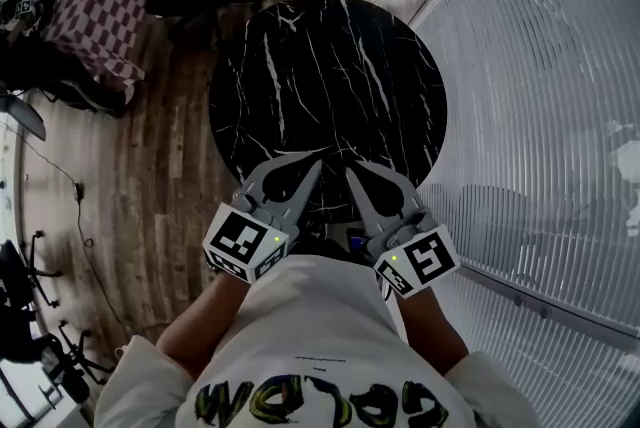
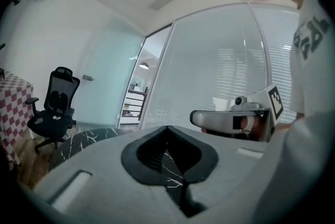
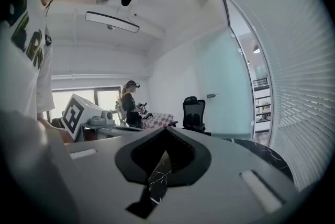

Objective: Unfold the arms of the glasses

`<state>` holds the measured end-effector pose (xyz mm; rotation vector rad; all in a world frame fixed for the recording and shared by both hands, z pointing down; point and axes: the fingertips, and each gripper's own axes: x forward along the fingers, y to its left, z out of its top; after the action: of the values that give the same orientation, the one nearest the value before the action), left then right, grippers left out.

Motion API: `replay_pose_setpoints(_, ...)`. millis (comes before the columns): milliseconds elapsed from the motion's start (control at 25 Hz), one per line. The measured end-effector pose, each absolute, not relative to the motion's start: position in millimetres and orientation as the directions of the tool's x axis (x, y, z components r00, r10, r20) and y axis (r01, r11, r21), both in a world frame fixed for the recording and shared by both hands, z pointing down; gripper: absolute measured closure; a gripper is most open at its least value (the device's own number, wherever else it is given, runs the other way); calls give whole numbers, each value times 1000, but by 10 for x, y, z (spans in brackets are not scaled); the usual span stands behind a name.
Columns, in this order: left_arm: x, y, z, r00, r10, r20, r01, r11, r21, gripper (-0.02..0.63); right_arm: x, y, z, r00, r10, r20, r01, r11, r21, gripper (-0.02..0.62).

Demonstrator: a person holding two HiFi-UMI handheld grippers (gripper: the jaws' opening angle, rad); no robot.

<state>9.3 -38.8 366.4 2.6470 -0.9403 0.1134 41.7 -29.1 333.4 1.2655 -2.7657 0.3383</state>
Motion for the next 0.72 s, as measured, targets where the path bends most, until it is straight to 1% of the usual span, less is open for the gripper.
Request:
replay_pose_setpoints(200, 65, -359, 3489, 781, -604, 161, -624, -742, 243, 606, 389, -271, 3183, -658, -740, 139, -752, 640, -155, 595)
replay_pose_setpoints(720, 125, -306, 3265, 792, -597, 125, -609, -760, 226, 606, 394, -256, 3016, -657, -748, 93, -752, 644, -140, 595)
